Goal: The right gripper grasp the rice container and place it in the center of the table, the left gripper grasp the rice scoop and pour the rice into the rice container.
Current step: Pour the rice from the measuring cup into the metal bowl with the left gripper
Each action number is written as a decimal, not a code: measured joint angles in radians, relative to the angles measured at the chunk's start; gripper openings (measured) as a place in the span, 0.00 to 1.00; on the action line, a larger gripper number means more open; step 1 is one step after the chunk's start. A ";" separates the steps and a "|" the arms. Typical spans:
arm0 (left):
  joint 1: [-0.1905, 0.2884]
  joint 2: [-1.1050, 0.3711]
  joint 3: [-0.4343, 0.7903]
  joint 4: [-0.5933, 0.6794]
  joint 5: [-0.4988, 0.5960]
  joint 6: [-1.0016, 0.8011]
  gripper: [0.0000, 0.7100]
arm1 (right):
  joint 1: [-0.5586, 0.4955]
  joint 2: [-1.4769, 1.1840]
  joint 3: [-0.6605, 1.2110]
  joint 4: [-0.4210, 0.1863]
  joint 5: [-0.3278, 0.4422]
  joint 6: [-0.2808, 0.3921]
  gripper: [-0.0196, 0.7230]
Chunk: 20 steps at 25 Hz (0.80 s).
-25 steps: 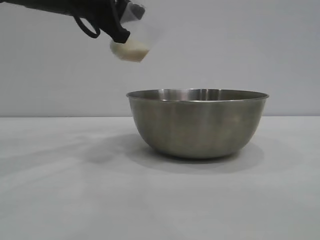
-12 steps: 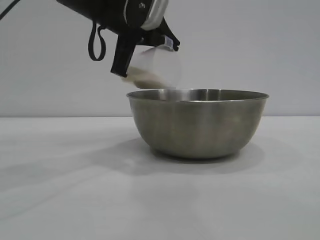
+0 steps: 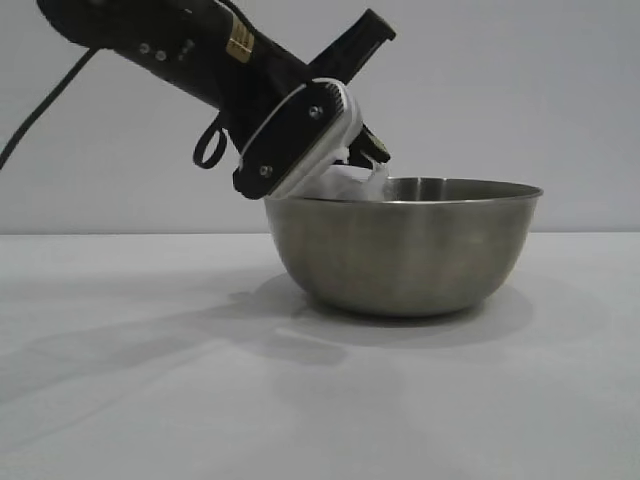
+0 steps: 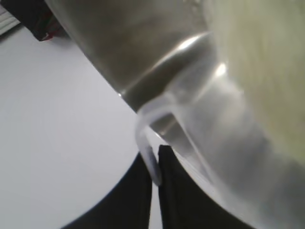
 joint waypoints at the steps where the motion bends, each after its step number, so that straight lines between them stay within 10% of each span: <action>1: 0.000 0.000 0.000 -0.002 -0.007 0.020 0.00 | 0.000 0.000 0.000 0.000 0.000 0.000 0.76; 20: 0.000 -0.048 -0.004 0.124 -0.046 0.241 0.00 | 0.000 0.000 0.000 0.000 0.000 0.000 0.76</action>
